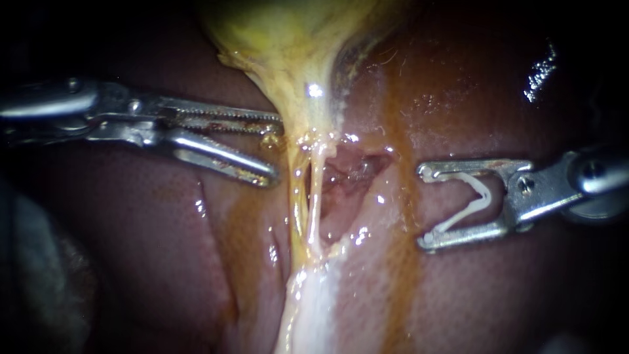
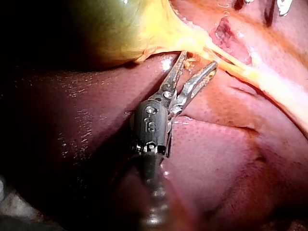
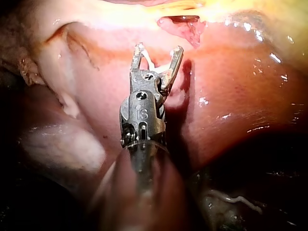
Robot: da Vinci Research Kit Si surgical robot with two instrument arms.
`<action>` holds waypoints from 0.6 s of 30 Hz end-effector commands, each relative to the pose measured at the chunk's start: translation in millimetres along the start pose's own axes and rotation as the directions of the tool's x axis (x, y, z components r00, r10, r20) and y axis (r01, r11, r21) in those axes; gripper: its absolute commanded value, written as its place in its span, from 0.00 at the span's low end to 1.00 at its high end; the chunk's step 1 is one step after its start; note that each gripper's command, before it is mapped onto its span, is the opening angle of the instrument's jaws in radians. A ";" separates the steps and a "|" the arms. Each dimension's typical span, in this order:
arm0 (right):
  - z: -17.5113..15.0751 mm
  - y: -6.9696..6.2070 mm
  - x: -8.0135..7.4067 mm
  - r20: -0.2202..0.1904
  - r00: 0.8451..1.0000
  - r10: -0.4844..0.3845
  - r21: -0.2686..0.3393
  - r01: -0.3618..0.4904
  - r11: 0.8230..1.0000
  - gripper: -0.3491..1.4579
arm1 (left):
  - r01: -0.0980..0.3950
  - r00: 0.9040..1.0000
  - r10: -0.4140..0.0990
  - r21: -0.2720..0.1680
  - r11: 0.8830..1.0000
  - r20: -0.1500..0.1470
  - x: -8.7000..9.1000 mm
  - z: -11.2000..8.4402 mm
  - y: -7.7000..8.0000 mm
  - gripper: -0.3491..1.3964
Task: Grabbing gallbladder
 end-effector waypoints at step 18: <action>0.0 0.0 0.0 0.000 1.000 0.000 0.000 0.000 1.000 0.47 | 0.011 1.000 -0.011 -0.004 1.000 0.009 0.2 0.5 -0.3 0.06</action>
